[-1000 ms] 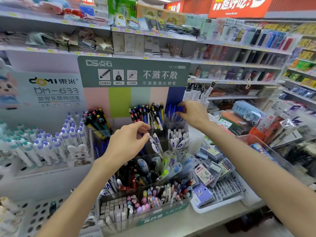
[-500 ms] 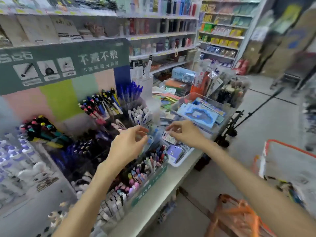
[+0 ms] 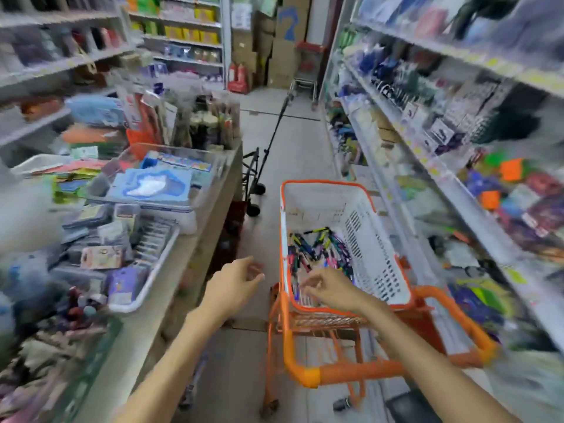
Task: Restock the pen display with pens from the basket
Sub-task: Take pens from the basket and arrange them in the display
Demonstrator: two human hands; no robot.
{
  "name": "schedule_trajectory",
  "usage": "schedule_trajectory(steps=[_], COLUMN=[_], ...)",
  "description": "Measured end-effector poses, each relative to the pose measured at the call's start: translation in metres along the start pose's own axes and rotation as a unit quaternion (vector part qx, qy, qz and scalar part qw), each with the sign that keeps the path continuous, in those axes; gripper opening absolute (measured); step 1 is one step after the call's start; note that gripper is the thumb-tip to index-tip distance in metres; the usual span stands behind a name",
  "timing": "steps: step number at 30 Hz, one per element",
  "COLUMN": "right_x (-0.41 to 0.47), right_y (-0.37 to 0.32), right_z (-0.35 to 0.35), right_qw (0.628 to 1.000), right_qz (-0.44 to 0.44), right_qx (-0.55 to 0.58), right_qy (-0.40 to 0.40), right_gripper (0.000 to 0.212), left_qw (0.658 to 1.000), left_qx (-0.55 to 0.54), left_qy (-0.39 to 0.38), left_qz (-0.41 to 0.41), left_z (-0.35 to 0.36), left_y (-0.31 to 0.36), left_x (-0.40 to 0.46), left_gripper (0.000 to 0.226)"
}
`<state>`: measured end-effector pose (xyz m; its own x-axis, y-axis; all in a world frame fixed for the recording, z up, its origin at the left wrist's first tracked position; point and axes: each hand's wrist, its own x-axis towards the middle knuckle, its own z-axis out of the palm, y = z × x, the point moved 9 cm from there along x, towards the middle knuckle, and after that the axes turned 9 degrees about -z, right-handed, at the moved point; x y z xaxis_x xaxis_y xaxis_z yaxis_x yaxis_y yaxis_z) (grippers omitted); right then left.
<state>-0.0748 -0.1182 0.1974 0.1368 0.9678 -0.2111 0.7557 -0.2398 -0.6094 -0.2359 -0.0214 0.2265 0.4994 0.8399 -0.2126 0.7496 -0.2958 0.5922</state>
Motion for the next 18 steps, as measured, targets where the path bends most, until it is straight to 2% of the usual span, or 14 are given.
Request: schedule_trajectory(steps=[5, 10, 18], right_x=[-0.022, -0.01, 0.043], right_y=[0.106, 0.193, 0.291], right_z=[-0.033, -0.055, -0.038], right_qw=[0.998, 0.996, 0.989], right_qz=[0.058, 0.078, 0.101], right_qx=[-0.002, -0.007, -0.007], right_qy=[-0.004, -0.03, -0.107], right_gripper=[0.014, 0.013, 0.023], left_qw=[0.996, 0.986, 0.971], left_qx=[0.01, -0.044, -0.064], left_qy=[-0.083, -0.154, -0.16], left_qz=[0.008, -0.045, -0.164], left_z=[0.094, 0.172, 0.251], left_y=[0.062, 0.092, 0.086], left_x=[0.046, 0.092, 0.142], left_gripper=[0.027, 0.034, 0.041])
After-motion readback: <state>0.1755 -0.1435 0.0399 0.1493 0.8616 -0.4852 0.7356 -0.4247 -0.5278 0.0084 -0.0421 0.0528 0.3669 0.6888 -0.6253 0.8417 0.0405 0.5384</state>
